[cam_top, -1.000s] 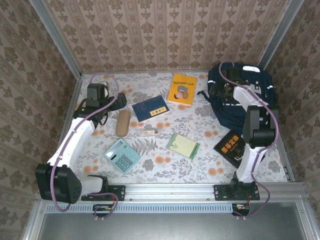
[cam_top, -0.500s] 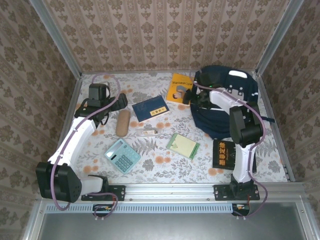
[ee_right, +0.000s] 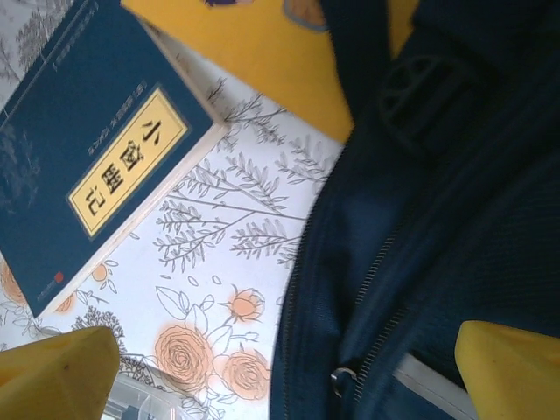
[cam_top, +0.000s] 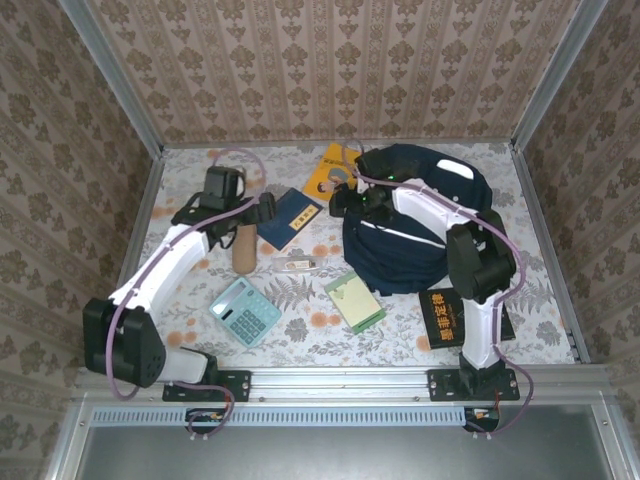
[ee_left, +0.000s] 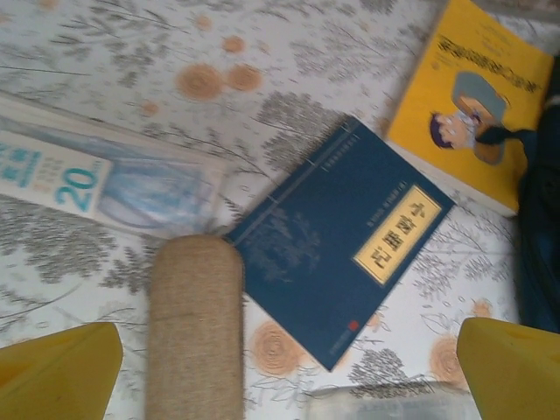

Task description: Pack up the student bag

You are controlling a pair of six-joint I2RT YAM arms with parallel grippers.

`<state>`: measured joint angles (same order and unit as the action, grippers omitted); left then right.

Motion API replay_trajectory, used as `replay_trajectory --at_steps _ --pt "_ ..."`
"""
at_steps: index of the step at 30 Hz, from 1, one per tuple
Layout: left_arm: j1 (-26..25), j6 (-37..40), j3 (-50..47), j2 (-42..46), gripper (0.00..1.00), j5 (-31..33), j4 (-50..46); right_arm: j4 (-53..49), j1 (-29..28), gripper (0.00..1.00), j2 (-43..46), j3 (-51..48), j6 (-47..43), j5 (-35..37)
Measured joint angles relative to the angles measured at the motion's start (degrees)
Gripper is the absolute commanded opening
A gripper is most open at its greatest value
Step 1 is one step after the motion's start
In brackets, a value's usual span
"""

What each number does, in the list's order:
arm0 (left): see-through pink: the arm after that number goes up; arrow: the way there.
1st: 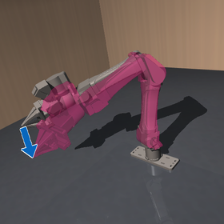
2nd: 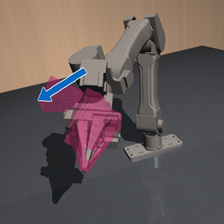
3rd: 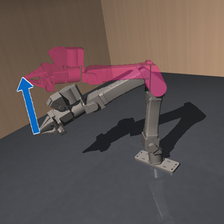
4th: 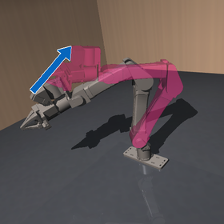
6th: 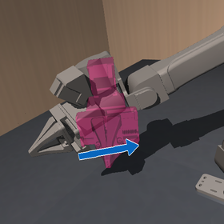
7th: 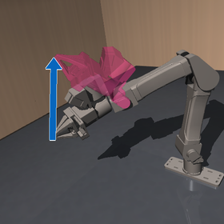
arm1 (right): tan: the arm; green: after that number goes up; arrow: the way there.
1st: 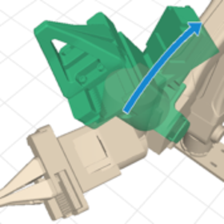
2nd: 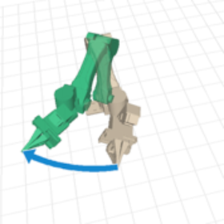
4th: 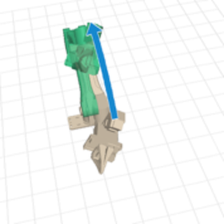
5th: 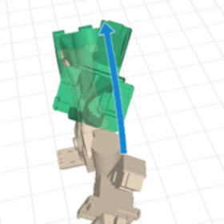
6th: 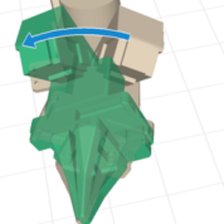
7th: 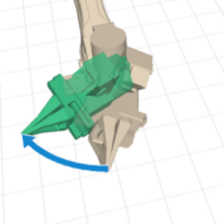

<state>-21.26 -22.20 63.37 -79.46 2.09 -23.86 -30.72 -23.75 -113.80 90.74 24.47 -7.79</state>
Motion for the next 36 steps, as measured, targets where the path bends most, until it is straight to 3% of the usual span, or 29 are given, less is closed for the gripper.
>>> replay_trajectory --at_steps 5,11,17,25,30,33,36 --pt "-8.0 -1.4 4.2 -7.3 0.88 -1.6 0.8 0.7 5.8 1.00 13.3 -8.9 3.5 5.1" --pt "-14.1 -3.6 12.3 -19.3 0.84 -6.7 1.2 0.7 15.8 1.00 27.0 -22.4 7.4 10.2" --pt "-16.6 -4.9 21.8 -31.4 0.76 -12.2 0.2 -0.4 23.2 1.00 29.4 -31.0 8.8 12.6" --pt "-19.2 -5.4 34.6 -45.4 0.66 -15.0 -5.1 1.4 25.6 0.95 28.6 -35.3 8.8 11.4" --pt "-19.2 -6.9 35.7 -47.3 0.49 -16.9 -5.7 3.2 25.6 0.91 24.7 -35.3 8.6 8.3" --pt "-19.1 -8.3 35.9 -47.3 0.29 -17.3 -5.5 4.3 25.4 0.91 22.5 -35.3 8.6 5.9" --pt "-18.8 -9.9 34.4 -46.9 0.15 -17.2 -3.7 5.1 24.8 0.91 21.5 -35.3 8.6 4.3"
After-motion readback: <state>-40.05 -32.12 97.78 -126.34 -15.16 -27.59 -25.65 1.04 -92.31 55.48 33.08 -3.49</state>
